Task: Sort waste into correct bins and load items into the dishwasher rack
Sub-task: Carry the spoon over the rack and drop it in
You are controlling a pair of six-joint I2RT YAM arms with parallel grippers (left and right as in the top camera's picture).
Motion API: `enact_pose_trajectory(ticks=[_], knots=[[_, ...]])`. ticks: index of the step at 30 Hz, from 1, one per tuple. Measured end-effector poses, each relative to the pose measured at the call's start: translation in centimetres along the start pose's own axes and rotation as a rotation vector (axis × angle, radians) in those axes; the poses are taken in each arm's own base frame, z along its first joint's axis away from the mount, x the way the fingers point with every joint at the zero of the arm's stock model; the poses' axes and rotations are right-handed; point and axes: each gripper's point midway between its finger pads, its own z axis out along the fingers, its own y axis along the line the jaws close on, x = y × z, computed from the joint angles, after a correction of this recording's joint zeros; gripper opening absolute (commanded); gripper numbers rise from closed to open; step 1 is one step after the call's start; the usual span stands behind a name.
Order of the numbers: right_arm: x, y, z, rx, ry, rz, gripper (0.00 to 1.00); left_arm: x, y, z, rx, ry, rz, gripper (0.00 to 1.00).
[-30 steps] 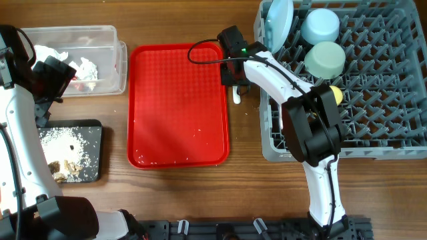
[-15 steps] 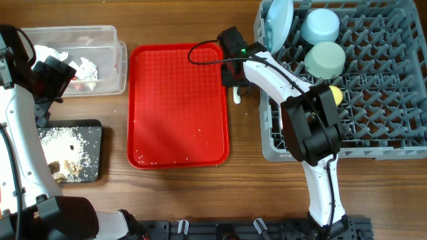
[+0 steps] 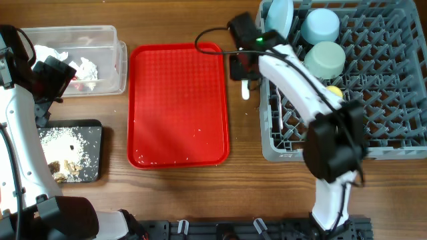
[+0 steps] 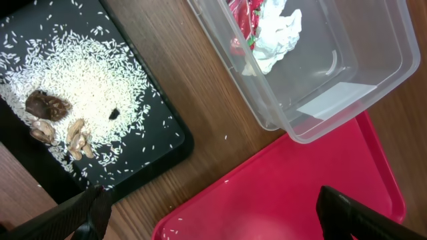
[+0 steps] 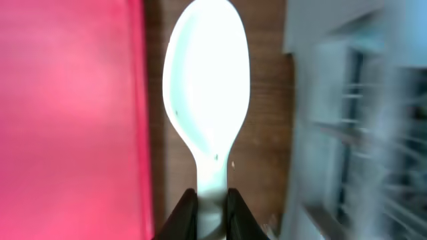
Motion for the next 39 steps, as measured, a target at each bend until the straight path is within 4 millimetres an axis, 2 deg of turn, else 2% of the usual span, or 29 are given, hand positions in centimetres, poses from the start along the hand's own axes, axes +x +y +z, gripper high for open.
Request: enact_pose_trajectory(ticks=[4,7,11,15,19,23,26,35,37,39], knots=[[0.9,-1.0,-5.9,-0.007,-0.018,0.004,0.09,0.0,0.0,0.0,0.000,0.000,0.000,1.00],[2.3,-2.8,-7.8,0.018,0.027,0.024,0.09,0.0,0.0,0.0,0.000,0.000,0.000,1.00],[3.3,-6.7,-7.9,0.069,0.098,0.103,0.08,0.0,0.0,0.0,0.000,0.000,0.000,1.00],[3.5,-9.4,-7.5,0.073,0.129,0.166,0.08,0.0,0.0,0.0,0.000,0.000,0.000,1.00],[4.0,-9.1,-6.9,0.038,0.152,0.160,0.15,0.0,0.0,0.0,0.000,0.000,0.000,1.00],[4.7,-9.0,-6.1,0.035,0.176,0.147,0.29,0.0,0.0,0.0,0.000,0.000,0.000,1.00],[5.3,-9.2,-5.7,0.047,0.193,0.145,0.29,0.0,0.0,0.0,0.000,0.000,0.000,1.00],[5.3,-9.3,-5.8,0.050,0.191,0.145,0.30,0.0,0.0,0.0,0.000,0.000,0.000,1.00],[5.1,-9.3,-6.5,0.045,0.171,0.145,0.30,0.0,0.0,0.0,0.000,0.000,0.000,1.00],[4.8,-9.3,-8.2,0.035,0.127,0.152,0.30,0.0,0.0,0.0,0.000,0.000,0.000,1.00]])
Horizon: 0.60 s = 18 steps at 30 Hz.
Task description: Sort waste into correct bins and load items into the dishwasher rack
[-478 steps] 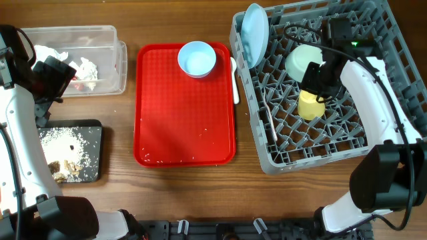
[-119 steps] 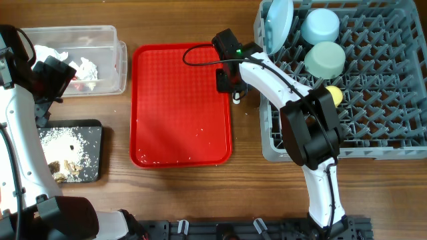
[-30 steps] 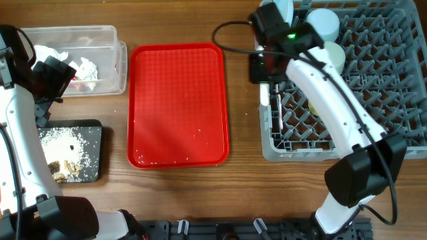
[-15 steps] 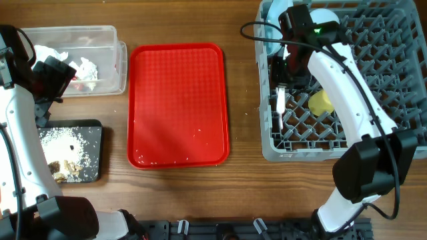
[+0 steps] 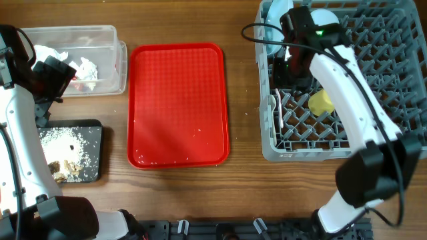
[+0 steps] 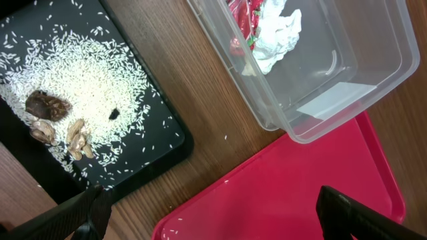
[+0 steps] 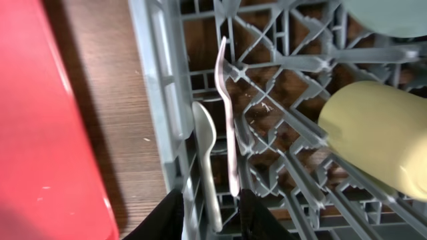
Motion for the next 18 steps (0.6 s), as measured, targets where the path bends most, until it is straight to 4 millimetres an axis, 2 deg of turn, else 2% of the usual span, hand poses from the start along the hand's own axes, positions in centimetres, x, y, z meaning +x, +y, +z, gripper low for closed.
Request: enact_pose_trajectory(ticks=[1,2,3,4,5,7,9,10,11,13,18], knots=[[0.0,-0.1,-1.6,-0.014,-0.041,0.006,0.32,0.0,0.0,0.0,0.000,0.000,0.000,1.00],[-0.1,-0.1,-2.2,-0.019,-0.056,0.008,0.32,0.0,0.0,0.0,0.000,0.000,0.000,1.00],[0.2,-0.3,-5.8,-0.054,-0.147,0.022,0.32,0.0,0.0,0.0,0.000,0.000,0.000,1.00],[1.0,-0.7,-8.7,-0.077,-0.209,0.033,0.31,0.0,0.0,0.0,0.000,0.000,0.000,1.00],[1.7,-1.0,-10.5,-0.092,-0.246,0.044,0.32,0.0,0.0,0.0,0.000,0.000,0.000,1.00],[2.9,-1.6,-13.5,-0.121,-0.318,0.064,0.32,0.0,0.0,0.0,-0.001,0.000,0.000,1.00],[5.5,-2.5,-16.3,-0.150,-0.393,0.085,0.32,0.0,0.0,0.0,0.000,0.000,0.000,1.00],[6.4,-2.8,-16.8,-0.163,-0.424,0.101,0.34,0.0,0.0,0.0,0.000,0.001,0.000,1.00],[7.1,-3.0,-16.8,-0.172,-0.443,0.112,0.43,0.0,0.0,0.0,-0.001,0.000,0.000,1.00],[10.1,-3.9,-15.5,-0.179,-0.445,0.142,1.00,0.0,0.0,0.0,-0.002,-0.001,0.000,1.00],[13.1,-5.0,-11.4,-0.187,-0.433,0.222,1.00,0.0,0.0,0.0,-0.002,-0.001,0.000,1.00]])
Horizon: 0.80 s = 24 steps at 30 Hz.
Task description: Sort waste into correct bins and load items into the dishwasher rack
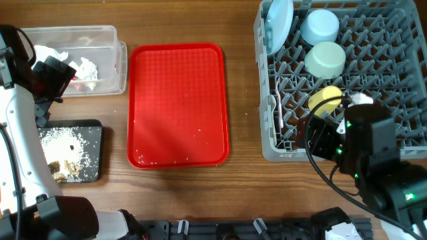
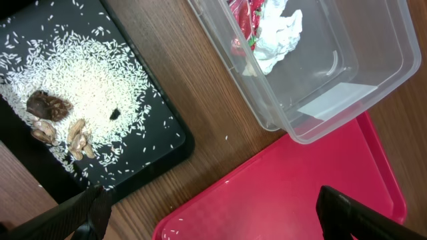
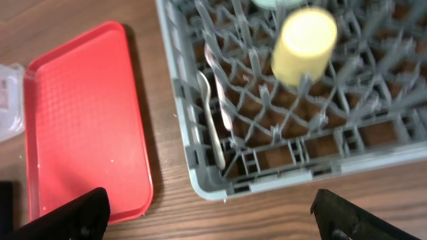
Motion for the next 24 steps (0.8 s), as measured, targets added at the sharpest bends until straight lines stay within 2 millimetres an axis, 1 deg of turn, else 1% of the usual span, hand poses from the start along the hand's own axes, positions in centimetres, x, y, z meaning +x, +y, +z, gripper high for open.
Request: enact_pose_trajectory(ticks=[1,4,9,11,14,15,17,18,20,22,23,24], knots=[[0.4,-0.2,0.4,0.007,0.011,0.033,1.00,0.0,0.0,0.0,0.000,-0.001,0.000,1.00],[0.5,-0.3,0.7,0.014,0.019,0.094,1.00,0.0,0.0,0.0,0.000,0.000,0.000,1.00],[0.5,-0.2,1.7,0.036,0.046,0.125,1.00,0.0,0.0,0.0,0.000,0.000,0.000,1.00],[0.0,0.2,2.4,0.033,0.043,0.124,1.00,0.0,0.0,0.0,0.000,0.000,0.000,1.00],[-1.4,2.0,3.7,-0.021,-0.008,0.071,1.00,0.0,0.0,0.0,0.000,0.000,0.000,1.00],[-2.6,3.1,4.1,-0.069,-0.066,0.029,1.00,0.0,0.0,0.0,0.000,0.000,0.000,1.00],[-3.7,4.3,4.8,-0.132,-0.135,-0.063,1.00,0.0,0.0,0.0,0.000,0.000,0.000,1.00],[-3.9,4.8,5.0,-0.161,-0.161,-0.106,1.00,0.0,0.0,0.0,0.000,0.000,0.000,1.00],[-3.7,5.7,5.7,-0.245,-0.256,-0.209,1.00,0.0,0.0,0.0,0.000,0.000,0.000,1.00],[-3.2,5.9,6.1,-0.318,-0.372,-0.265,1.00,0.0,0.0,0.0,0.000,0.001,0.000,1.00],[-2.4,5.5,6.3,-0.366,-0.470,-0.288,1.00,0.0,0.0,0.0,0.000,0.000,0.000,1.00],[-1.4,5.0,6.9,-0.379,-0.496,-0.298,1.00,0.0,0.0,0.0,0.000,0.000,0.000,1.00]])
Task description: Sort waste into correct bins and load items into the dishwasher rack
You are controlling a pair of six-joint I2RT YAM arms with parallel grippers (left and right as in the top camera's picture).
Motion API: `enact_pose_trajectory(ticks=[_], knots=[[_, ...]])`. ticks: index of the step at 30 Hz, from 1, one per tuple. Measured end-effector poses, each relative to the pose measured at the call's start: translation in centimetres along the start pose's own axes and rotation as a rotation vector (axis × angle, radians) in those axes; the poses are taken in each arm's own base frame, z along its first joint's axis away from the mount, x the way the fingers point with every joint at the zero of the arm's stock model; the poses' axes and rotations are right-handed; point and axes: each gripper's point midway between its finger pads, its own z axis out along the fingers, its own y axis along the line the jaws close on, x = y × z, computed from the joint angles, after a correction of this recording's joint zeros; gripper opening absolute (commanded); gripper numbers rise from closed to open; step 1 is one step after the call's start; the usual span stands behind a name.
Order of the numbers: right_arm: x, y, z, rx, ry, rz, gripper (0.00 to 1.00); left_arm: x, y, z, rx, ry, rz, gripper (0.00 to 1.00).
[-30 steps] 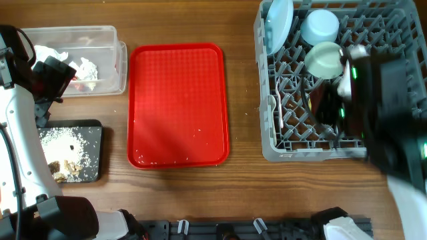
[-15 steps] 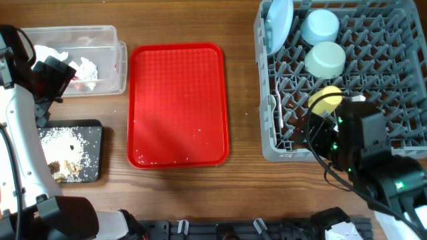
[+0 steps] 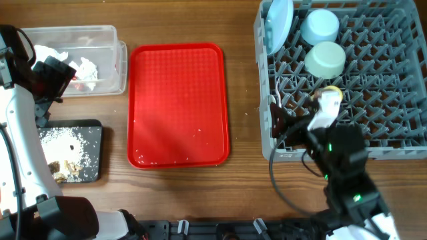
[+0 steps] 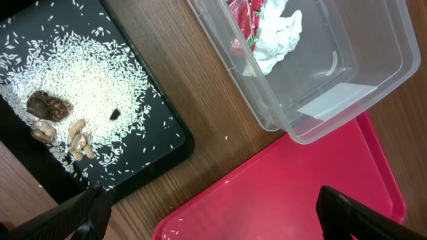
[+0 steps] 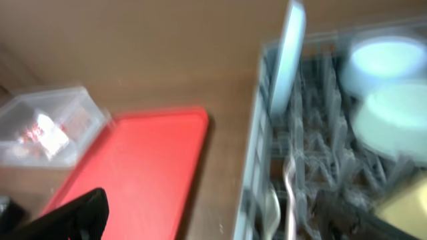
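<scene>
The grey dishwasher rack (image 3: pixel 390 100) holds a blue plate (image 3: pixel 277 23), a blue cup (image 3: pixel 320 25), a green cup (image 3: pixel 325 59) and a yellow cup (image 3: pixel 335 92) partly under my right arm. A white spoon (image 5: pixel 270 208) and a pale fork (image 5: pixel 288 193) lie in its left column. My right gripper (image 3: pixel 279 123) hovers open and empty over the rack's front left corner; its wrist view is blurred. My left gripper (image 4: pixel 213 217) is open and empty, above the table between the clear bin (image 4: pixel 313 60) and the black tray (image 4: pixel 100 107).
The red tray (image 3: pixel 177 103) lies mid-table with a few rice grains on it. The clear bin (image 3: pixel 73 57) holds crumpled white and red wrappers. The black tray (image 3: pixel 70 153) carries rice, nuts and a brown lump.
My right arm has shifted left toward the rack's front left corner, and its camera now looks across the table instead of down. Its gripper stays open. The left arm has not moved.
My right gripper was shut on the white spoon between the red tray and the rack. Then it was over the rack's left column, the spoon lying there beside the fork. Then it stood wide open, pulled back past the rack's front, and now hovers at its corner.
</scene>
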Motion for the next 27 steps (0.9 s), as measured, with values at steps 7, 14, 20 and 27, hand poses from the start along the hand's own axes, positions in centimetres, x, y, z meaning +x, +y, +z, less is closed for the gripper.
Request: enact_pose_trajectory(ticks=[7,14,20,27], knots=[[4.0,-1.0,-1.6,-0.080,-0.264,-0.036,1.00,0.0,0.0,0.0,0.000,-0.001,0.000,1.00],[4.8,-3.0,-2.7,-0.016,-0.290,-0.026,1.00,0.0,0.0,0.0,-0.001,0.000,0.000,1.00],[4.2,-6.6,-3.7,0.122,-0.330,-0.004,1.00,0.0,0.0,0.0,-0.001,0.001,0.000,1.00],[3.5,-10.1,-4.7,0.268,-0.364,-0.002,1.00,0.0,0.0,0.0,-0.001,0.001,0.000,1.00]])
